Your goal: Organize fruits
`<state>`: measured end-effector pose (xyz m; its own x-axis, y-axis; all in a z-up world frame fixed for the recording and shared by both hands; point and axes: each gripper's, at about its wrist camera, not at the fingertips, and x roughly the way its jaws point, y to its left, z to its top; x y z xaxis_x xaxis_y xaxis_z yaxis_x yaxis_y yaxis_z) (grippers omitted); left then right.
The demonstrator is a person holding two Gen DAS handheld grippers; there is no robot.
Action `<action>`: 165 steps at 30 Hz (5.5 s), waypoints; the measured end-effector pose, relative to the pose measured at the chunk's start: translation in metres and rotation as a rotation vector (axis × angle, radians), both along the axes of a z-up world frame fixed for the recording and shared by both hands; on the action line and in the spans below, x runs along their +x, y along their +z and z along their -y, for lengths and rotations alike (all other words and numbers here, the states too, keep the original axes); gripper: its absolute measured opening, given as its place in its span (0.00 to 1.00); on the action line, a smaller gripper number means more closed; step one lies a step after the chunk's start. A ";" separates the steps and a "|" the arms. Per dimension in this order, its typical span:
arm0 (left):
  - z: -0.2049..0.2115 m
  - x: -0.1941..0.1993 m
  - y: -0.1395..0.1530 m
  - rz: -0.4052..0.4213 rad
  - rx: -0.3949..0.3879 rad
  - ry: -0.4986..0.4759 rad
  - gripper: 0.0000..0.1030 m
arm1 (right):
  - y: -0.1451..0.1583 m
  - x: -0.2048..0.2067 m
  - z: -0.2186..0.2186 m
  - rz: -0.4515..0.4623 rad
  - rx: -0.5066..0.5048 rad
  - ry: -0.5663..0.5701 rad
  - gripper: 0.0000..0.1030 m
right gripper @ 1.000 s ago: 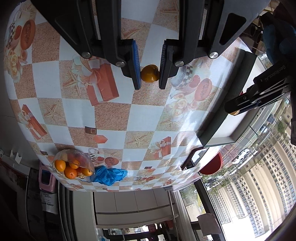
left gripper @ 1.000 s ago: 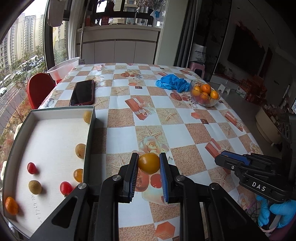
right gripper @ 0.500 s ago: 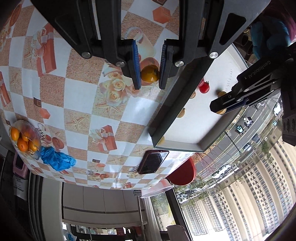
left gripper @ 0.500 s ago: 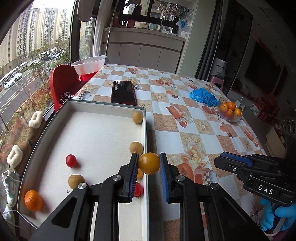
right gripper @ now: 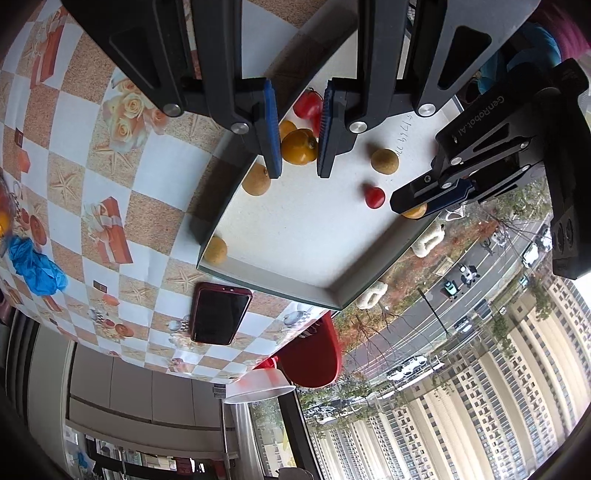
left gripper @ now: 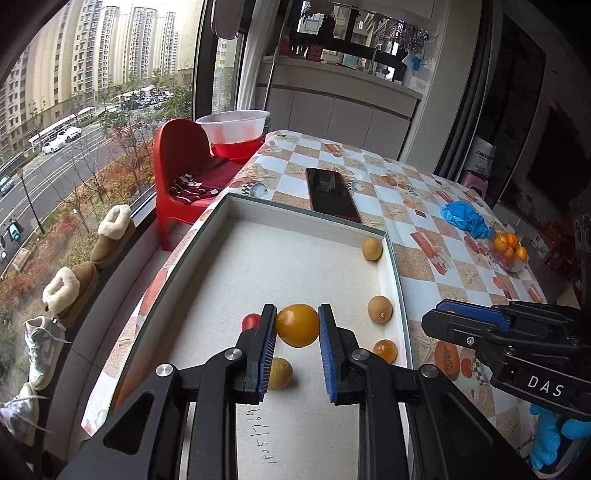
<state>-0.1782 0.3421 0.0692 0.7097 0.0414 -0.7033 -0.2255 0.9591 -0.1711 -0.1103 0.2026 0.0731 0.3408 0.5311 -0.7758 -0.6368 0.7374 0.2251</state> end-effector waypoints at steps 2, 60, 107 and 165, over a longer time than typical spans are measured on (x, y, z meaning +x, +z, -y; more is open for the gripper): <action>-0.006 0.004 -0.003 -0.017 -0.002 0.018 0.23 | 0.001 0.004 -0.007 -0.005 0.000 0.007 0.21; -0.008 0.045 -0.035 -0.147 0.057 0.013 0.23 | -0.036 0.031 -0.043 -0.083 -0.126 0.051 0.39; 0.018 -0.001 -0.023 -0.262 0.118 0.086 1.00 | 0.006 -0.007 0.002 0.035 -0.158 -0.002 1.00; 0.026 -0.011 -0.028 -0.305 0.157 0.078 1.00 | -0.007 -0.020 -0.008 0.026 -0.212 0.024 1.00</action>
